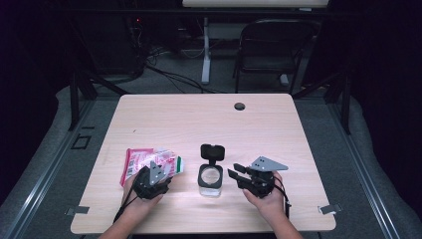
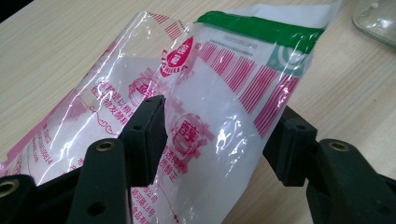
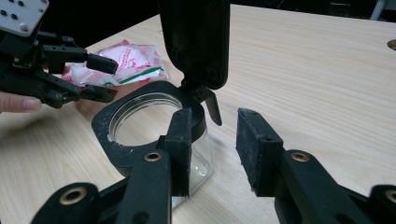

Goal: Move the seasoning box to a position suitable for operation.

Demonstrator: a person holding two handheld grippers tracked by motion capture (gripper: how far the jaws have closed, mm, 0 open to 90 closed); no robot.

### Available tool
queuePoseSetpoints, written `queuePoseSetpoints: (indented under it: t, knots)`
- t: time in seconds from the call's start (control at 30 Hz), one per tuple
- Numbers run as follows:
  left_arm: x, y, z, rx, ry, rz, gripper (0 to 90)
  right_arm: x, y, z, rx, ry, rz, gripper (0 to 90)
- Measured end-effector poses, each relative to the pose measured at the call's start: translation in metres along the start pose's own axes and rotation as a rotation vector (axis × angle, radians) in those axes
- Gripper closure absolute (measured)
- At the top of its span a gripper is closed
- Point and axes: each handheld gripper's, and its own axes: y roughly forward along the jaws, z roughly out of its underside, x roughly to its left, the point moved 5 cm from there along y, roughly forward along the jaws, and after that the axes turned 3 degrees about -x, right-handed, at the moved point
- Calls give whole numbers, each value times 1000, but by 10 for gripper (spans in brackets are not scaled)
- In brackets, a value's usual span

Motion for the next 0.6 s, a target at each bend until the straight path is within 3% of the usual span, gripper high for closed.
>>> queuePoseSetpoints:
  t: [0.17,0.37,0.6]
  knots:
    - [4,0,1,2,-22,14,528,0,0,0,-4,3,1,660]
    - [10,-1,2,-10,-73,60,660,0,0,0,1,-1,1,660]
    - [20,1,6,-19,-163,99,776,0,0,0,-2,0,2,659]
